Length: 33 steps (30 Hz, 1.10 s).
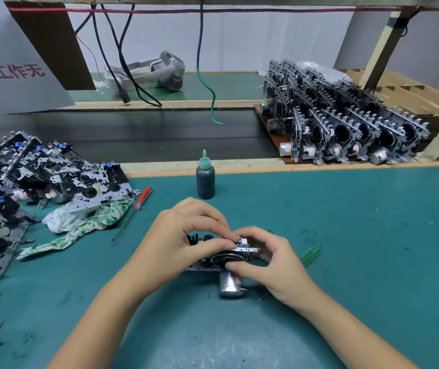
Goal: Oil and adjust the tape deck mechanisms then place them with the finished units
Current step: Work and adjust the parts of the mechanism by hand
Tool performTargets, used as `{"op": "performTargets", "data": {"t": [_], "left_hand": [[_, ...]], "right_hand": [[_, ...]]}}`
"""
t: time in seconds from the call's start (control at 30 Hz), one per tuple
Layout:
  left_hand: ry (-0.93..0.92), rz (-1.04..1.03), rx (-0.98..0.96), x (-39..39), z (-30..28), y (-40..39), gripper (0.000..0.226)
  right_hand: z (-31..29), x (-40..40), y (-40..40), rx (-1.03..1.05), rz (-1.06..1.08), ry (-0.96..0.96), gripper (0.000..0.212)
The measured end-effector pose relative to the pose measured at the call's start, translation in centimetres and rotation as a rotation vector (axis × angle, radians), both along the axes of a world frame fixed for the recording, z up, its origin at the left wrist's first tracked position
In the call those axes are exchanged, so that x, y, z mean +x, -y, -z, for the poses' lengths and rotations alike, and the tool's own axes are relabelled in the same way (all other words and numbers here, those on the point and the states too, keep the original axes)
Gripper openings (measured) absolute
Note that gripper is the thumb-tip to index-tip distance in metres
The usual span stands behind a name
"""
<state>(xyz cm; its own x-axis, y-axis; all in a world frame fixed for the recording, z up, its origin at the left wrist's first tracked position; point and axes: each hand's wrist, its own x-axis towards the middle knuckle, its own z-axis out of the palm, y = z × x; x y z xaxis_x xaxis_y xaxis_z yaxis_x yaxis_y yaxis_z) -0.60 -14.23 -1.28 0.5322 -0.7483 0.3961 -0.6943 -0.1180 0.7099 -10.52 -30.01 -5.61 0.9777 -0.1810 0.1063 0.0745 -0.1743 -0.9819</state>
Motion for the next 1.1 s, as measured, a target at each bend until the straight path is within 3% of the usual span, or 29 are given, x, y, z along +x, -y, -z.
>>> {"op": "performTargets", "data": {"t": [0.47,0.87,1.1], "left_hand": [[0.072,0.004,-0.004,0.00,0.14,0.02,0.008],[0.120,0.047,0.038,0.33,0.05,0.04,0.022],[0.103,0.076,0.049,0.31,-0.25,0.18,0.002]], "right_hand": [[0.28,0.16,-0.35,-0.038,0.055,0.051,0.025],[0.05,0.13,-0.16,0.027,0.021,0.027,0.029],[-0.23,0.20,-0.11,0.031,0.026,0.000,0.027]]}}
